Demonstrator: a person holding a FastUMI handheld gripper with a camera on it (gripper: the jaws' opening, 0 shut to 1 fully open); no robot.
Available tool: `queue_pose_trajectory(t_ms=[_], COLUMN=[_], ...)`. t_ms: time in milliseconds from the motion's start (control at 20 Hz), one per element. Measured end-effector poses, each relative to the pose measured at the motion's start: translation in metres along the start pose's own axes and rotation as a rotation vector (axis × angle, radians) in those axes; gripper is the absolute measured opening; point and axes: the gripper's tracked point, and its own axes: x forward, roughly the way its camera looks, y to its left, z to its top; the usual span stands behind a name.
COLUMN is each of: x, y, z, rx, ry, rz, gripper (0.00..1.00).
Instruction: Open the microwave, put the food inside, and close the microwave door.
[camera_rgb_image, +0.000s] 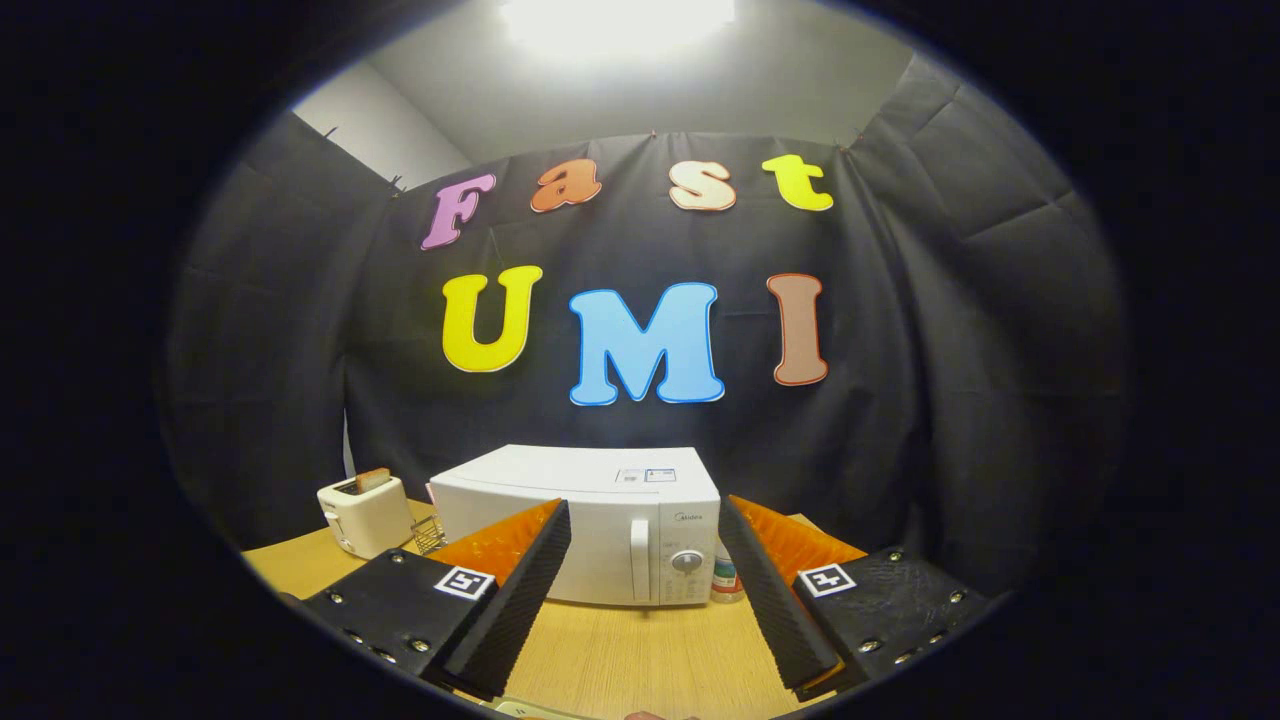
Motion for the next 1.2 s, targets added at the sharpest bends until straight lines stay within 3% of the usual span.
queue_pose_trajectory(t_ms=[450,1200], x=[0.069,0.172], y=[-0.003,0.004], z=[-0.036,-0.142], rx=[-0.005,-0.043], ry=[0.036,0.189], rz=[0.04,0.066], gripper=[0.95,0.95])
